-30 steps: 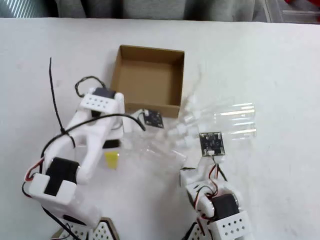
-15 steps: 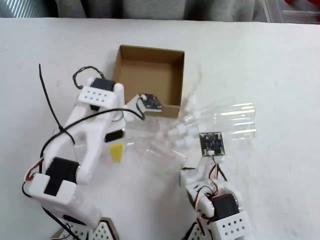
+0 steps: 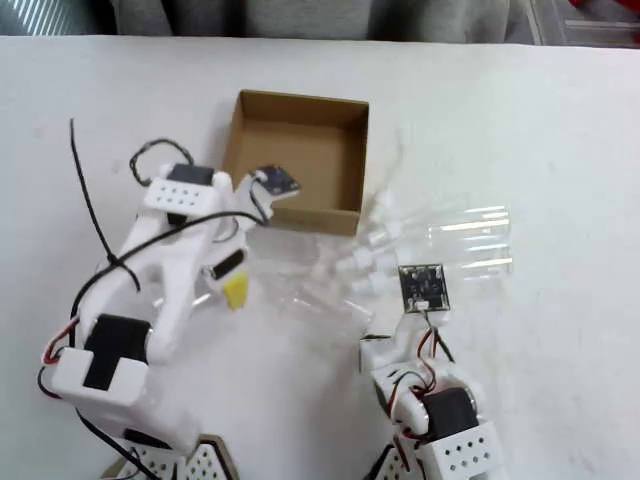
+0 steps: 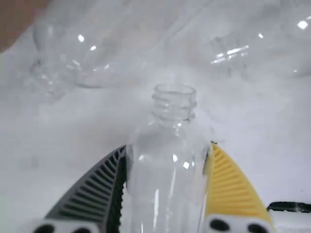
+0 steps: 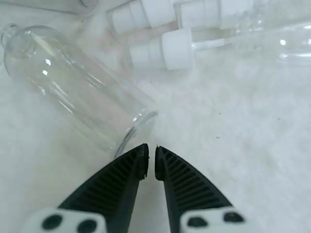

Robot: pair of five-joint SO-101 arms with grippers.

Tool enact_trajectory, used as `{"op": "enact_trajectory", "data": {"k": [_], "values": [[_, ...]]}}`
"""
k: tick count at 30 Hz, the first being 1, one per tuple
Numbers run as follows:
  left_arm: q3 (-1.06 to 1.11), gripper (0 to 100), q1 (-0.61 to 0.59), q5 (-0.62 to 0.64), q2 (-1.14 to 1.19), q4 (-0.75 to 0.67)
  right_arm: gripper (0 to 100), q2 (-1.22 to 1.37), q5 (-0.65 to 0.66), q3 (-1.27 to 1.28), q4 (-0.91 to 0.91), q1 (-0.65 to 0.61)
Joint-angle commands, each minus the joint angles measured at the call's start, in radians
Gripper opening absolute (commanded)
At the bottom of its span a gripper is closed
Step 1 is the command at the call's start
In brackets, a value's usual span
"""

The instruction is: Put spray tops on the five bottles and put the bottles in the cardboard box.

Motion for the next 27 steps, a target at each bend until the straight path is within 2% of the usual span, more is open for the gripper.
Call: {"op": "enact_trajectory", "data": {"k": [1, 4, 11, 18, 21, 27], "values": [[0.081, 13, -0.03, 0.017, -0.012, -0.117, 1.8, 0.001, 0.008, 0.005, 0.016, -0.01], [0.107, 23, -0.062, 0.012, -0.012, -0.155, 1.8, 0.001, 0.008, 0.005, 0.016, -0.01], [0.112, 24, -0.067, 0.011, -0.104, -0.146, 1.7, 0.001, 0.008, 0.005, 0.016, -0.01], [0.117, 38, -0.065, 0.0, -0.282, -0.018, 1.7, 0.001, 0.008, 0.005, 0.016, -0.01], [0.117, 37, -0.065, -0.054, -0.285, -0.011, 1.7, 0.001, 0.006, 0.005, 0.016, -0.01], [0.124, 37, -0.085, -0.072, -0.292, -0.014, 1.7, 0.001, 0.006, 0.005, 0.016, -0.01]]}}
